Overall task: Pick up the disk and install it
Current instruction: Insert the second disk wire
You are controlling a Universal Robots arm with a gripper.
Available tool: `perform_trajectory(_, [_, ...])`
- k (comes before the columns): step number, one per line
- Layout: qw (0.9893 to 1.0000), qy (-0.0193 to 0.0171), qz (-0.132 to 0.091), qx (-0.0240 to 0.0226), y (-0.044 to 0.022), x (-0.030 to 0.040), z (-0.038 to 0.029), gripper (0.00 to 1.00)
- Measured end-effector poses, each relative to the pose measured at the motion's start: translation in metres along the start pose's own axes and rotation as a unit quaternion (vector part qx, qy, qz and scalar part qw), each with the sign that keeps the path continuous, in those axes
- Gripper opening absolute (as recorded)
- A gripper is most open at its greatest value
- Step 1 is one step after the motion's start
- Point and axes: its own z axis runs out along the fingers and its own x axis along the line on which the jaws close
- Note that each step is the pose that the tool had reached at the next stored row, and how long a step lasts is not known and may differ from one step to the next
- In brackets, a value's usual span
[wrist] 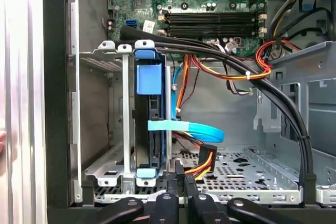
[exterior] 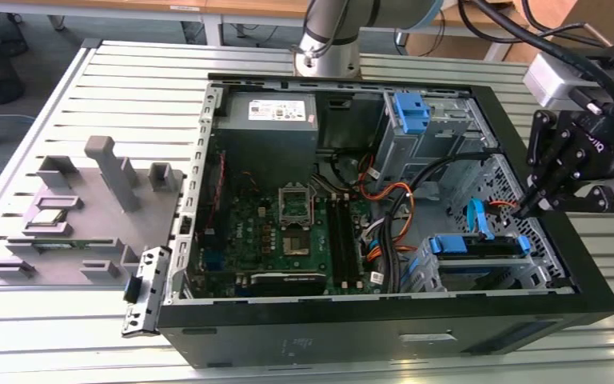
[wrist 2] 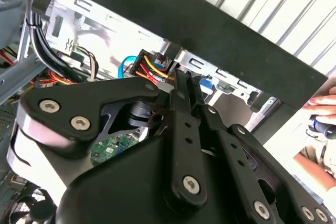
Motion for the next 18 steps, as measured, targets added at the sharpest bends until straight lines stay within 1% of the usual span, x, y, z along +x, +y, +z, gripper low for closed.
perform_trajectory(5, [1.0, -0.0001, 0.0, 0.0067, 0.0107, 0.0032, 0.0015, 0.17])
perform_trajectory(9, [0.9998, -0.0006, -0.001, 0.0186, 0.014, 0.0055, 0.0033, 0.17])
perform_trajectory(11, [0.9997, -0.0007, -0.001, 0.0228, 0.0171, 0.0067, 0.0045, 0.17])
perform_trajectory(16, [0.9995, -0.001, -0.001, 0.0314, 0.0247, 0.0091, 0.008, 0.17])
perform_trajectory(18, [0.9993, -0.001, -0.001, 0.0368, 0.0266, 0.01, 0.0088, 0.17])
